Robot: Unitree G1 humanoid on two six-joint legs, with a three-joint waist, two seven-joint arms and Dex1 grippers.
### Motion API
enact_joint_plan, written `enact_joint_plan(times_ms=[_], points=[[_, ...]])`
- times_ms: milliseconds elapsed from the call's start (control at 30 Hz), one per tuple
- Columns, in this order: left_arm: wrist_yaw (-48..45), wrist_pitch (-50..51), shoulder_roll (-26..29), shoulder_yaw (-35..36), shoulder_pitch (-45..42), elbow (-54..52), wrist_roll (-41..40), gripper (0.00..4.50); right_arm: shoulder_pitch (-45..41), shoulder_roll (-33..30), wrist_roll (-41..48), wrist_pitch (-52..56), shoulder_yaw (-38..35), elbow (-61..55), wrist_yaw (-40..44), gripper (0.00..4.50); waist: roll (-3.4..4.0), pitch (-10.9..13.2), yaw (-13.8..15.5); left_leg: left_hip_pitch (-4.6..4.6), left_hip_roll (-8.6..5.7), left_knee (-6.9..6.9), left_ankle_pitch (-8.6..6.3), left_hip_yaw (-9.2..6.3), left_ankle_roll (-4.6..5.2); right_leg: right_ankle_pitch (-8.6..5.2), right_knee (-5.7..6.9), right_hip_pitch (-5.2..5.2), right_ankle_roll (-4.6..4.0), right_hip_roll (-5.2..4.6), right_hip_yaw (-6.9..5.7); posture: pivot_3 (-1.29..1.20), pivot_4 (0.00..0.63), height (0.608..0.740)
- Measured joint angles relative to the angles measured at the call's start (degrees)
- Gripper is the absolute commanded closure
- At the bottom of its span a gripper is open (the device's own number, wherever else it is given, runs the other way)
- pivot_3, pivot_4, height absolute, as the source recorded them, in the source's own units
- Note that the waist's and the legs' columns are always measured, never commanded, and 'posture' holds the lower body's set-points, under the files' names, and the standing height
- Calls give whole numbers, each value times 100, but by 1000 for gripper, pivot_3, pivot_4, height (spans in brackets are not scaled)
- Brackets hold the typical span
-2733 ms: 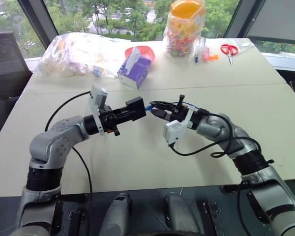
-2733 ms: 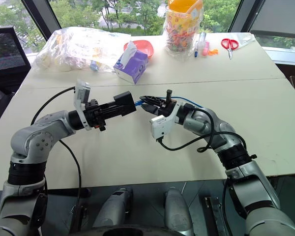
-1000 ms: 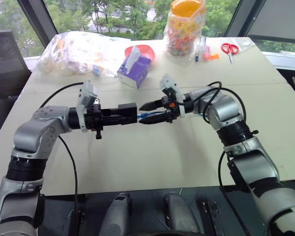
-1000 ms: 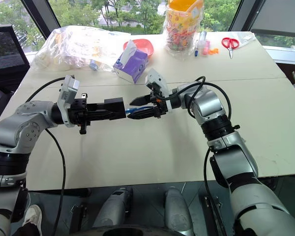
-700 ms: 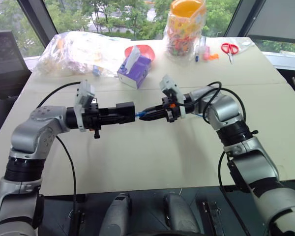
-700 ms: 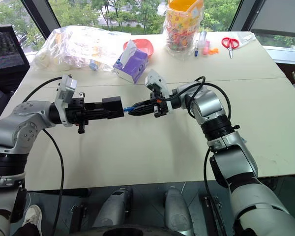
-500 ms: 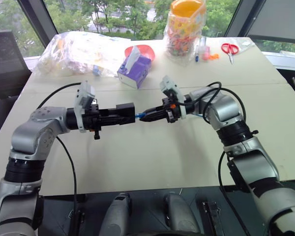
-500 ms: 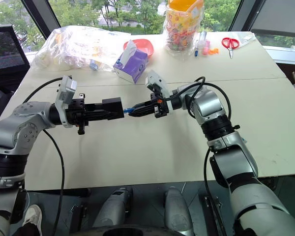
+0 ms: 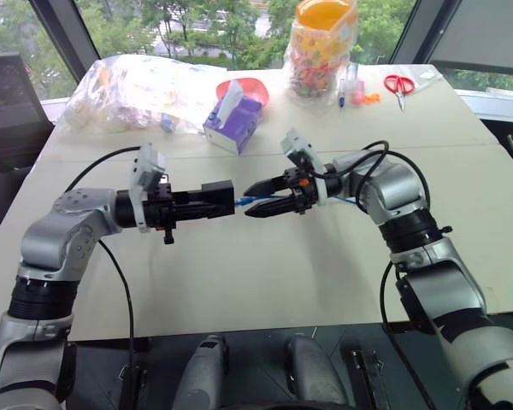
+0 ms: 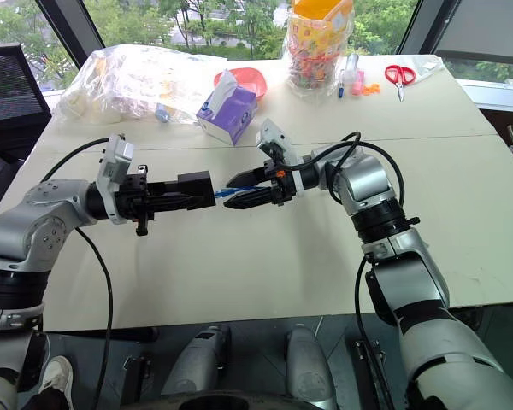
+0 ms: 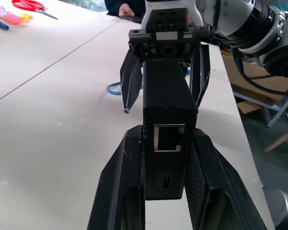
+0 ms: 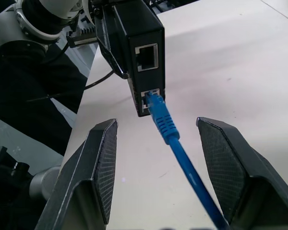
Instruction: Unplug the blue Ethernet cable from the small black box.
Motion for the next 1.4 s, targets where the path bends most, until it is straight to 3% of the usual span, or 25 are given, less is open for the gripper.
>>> enact_joint_plan(times_ms=[733, 833, 900, 967, 1400], points=[[38, -15, -89, -7, 4, -28, 6, 4024, -1, 172, -1, 20, 0, -14, -93, 1816, 0, 0, 0, 0, 0, 0, 0, 0, 0, 0, 0, 0, 0, 0, 0, 0, 150, 726], [35, -15, -91, -16, 12, -97, 27, 4024, -1, 186, -1, 19, 0, -14, -101, 2626, 0, 0, -1, 0, 0, 0, 0, 0, 0, 0, 0, 0, 0, 0, 0, 0, 150, 726], [40, -15, -91, -20, 16, -131, 53, 4024, -1, 196, 0, 16, 0, -14, -91, 3748, 0, 0, -1, 0, 0, 0, 0, 0, 0, 0, 0, 0, 0, 0, 0, 0, 150, 726], [37, -22, -75, 20, 27, -147, 63, 4024, 0, 167, -17, 11, -4, -2, -59, 4450, 0, 0, 0, 0, 0, 0, 0, 0, 0, 0, 0, 0, 0, 0, 0, 0, 150, 726], [39, -20, -33, 85, 174, -294, 52, 4024, -1, 192, -25, 0, 37, -1, -11, 4450, 0, 0, -3, 1, 0, 0, 0, 0, 0, 0, 1, 0, 0, 0, 0, 0, 150, 726]])
